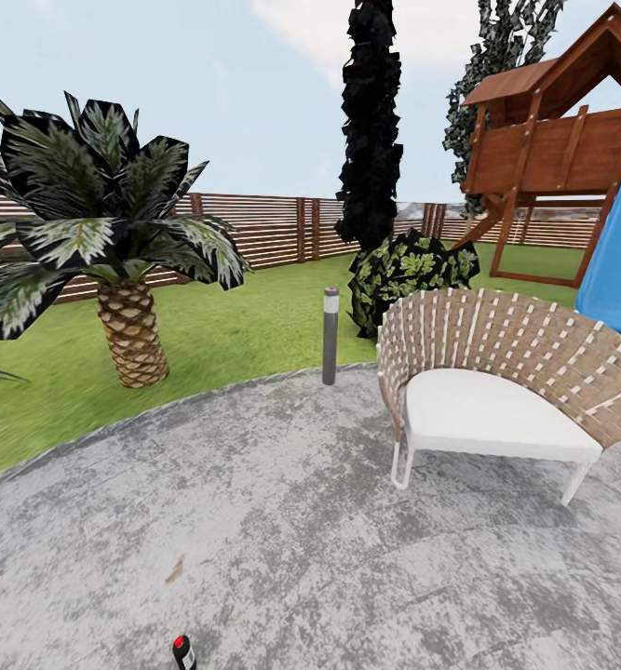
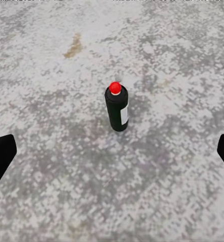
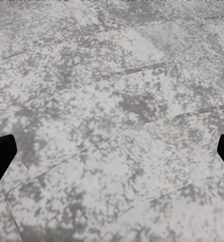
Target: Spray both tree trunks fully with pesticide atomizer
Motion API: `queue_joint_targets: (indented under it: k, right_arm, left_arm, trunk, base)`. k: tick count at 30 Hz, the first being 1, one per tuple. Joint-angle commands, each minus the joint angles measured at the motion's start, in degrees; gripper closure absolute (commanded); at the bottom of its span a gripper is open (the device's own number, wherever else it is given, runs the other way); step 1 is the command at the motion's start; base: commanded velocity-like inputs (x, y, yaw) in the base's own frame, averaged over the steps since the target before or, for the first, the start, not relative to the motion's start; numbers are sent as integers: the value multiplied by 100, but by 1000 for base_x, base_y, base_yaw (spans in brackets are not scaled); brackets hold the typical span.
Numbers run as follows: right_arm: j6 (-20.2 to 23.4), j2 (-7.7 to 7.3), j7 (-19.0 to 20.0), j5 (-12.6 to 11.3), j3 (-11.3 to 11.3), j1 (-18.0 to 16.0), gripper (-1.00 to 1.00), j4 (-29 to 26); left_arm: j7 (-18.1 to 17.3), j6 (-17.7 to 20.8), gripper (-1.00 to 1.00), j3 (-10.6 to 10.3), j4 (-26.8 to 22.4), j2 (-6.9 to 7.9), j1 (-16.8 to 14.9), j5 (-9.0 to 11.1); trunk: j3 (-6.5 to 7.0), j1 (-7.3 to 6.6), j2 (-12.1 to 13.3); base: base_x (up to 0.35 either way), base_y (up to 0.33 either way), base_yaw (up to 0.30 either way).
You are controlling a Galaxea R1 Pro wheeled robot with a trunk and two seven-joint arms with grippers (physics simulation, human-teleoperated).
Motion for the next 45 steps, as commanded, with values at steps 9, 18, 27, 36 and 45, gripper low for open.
queue_joint_targets:
  k: [9, 18, 27, 36, 45]
  right_arm:
    - [-18, 7, 2, 0, 21, -5, -100, -96]
    - [220, 9, 24, 44, 32, -548, -100, -1515]
    - [1450, -4, 56, 116, 45, -1651, -100, -1610]
    - [1493, -18, 62, 127, 51, -1682, -100, -1558]
    - [1493, -18, 62, 127, 51, -1682, -100, -1565]
  left_arm:
    - [25, 507, -100, -27, 86, -24, -938, 27]
    - [-28, 1540, -100, -22, -3, 29, -1569, 38]
    - [-20, 1519, -100, 64, -30, 41, -1585, 38]
    - [-16, 1541, -100, 85, -411, -16, -1532, 36]
    - [-12, 1540, -100, 102, -417, -19, -1532, 38]
  trunk:
    - [-5, -1, -2]
    - [-5, -1, -2]
    - [-5, -1, -2]
    - [-23, 21, -42]
    - [-185, 219, -403]
  base:
    - [0, -1, 0]
    - [0, 0, 0]
    - [0, 0, 0]
    - [0, 0, 0]
    - [0, 0, 0]
